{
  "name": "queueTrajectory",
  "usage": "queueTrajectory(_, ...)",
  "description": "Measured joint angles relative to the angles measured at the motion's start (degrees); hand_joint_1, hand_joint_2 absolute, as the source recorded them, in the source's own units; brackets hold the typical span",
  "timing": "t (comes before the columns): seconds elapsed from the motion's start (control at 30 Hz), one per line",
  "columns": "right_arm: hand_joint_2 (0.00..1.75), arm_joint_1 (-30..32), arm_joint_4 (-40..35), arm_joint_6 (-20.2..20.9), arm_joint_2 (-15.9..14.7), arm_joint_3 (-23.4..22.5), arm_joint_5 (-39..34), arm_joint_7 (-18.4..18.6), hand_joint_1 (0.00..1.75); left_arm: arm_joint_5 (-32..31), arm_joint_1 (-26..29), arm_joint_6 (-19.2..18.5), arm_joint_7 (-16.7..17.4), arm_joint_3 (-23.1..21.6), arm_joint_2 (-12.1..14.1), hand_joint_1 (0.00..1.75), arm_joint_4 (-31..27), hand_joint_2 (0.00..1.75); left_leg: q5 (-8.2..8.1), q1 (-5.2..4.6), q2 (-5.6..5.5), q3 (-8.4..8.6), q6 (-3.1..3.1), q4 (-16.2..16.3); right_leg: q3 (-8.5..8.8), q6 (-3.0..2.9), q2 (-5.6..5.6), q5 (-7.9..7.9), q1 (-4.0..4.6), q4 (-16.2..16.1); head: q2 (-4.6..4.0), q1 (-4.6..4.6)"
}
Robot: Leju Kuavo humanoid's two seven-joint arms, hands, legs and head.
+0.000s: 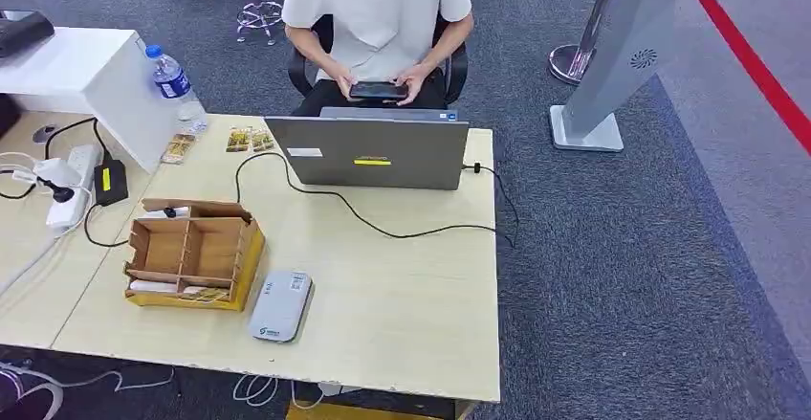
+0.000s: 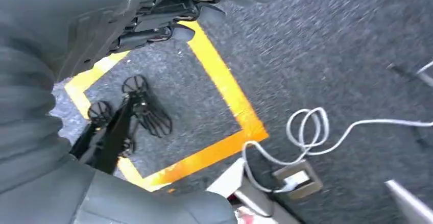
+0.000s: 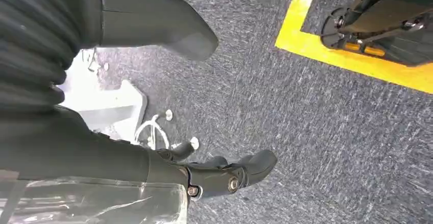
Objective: Pass the card to the sensor for recognition and then transmit it.
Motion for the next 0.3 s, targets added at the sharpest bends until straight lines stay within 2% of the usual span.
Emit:
queueTrajectory(0.23, 1.75, 1.46, -0.72, 0.09, -0.59, 4.80, -8.69, -1.88, 0.00, -0.68, 1.32, 0.39, 1.66, -9.71, -1.13, 0.00, 0.00, 1.75, -0.02, 0.00, -0.01, -0.01, 0.02, 0.00, 0.00, 0.01, 0.00, -0.02, 0.05, 0.00, 0.00, 0.00)
queueTrajectory(0.27, 0.00, 1.73, -0.88, 0.18, -0.66, 5.34, -9.75, -1.94, 0.00, -0.68, 1.49, 0.46, 1.81, -10.80, -1.24, 0.00, 0.00, 1.75, -0.02, 0.00, 0.00, -0.02, 0.02, 0.00, 0.00, 0.01, 0.00, -0.02, 0.05, 0.00, 0.00, 0.02)
queueTrajectory(0.3, 0.00, 2.03, -1.12, 0.26, -0.77, 6.19, -11.48, -2.05, 0.00, -0.68, 1.73, 0.59, 2.21, -12.53, -1.33, 0.00, 0.00, 1.75, -0.02, -0.01, 0.00, -0.02, 0.03, 0.00, 0.00, 0.02, 0.00, -0.02, 0.05, 0.00, 0.00, 0.00)
